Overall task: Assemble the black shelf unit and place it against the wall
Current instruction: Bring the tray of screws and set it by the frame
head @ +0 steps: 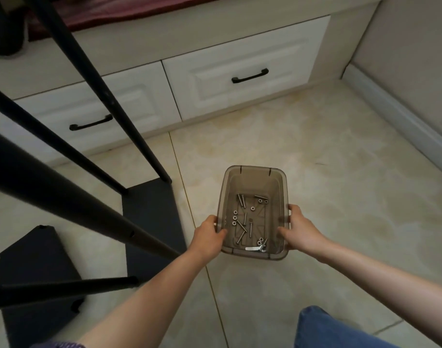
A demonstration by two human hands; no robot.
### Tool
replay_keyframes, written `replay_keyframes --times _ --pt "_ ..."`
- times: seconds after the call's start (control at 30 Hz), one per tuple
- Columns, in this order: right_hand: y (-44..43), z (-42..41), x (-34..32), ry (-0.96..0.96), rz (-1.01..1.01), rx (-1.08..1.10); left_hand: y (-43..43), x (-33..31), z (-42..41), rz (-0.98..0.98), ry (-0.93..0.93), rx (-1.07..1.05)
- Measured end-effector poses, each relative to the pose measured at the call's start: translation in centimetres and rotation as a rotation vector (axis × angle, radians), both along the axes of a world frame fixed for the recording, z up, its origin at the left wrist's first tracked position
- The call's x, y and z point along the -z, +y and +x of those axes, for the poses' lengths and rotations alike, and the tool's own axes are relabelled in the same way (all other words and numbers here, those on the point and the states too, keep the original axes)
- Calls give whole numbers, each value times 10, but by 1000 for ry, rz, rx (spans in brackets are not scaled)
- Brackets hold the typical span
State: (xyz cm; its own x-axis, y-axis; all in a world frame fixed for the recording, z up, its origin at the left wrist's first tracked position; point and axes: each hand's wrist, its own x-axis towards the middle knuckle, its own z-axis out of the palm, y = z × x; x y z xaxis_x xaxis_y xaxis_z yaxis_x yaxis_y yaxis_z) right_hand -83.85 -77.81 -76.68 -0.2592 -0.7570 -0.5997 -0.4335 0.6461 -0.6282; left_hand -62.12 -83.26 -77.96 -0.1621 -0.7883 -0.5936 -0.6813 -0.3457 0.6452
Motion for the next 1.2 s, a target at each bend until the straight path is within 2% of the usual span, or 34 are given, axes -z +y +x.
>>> replay_keyframes --times 0.47,0.6,0.77,1.03,1.2 --pt "-35 -11 -1 -56 37 28 -10 -8 1 45 128 -120" --pt "-31 -16 -13 93 31 -64 3 -21 14 79 96 -80" --pt "-29 -9 -50 197 -103 -130 25 -54 38 48 38 13" --pt "-25 39 -144 258 -282 -502 67 -121 86 28 -33 99" --pt "-21 88 -214 255 -402 -711 101 -166 141 -3 -159 173"
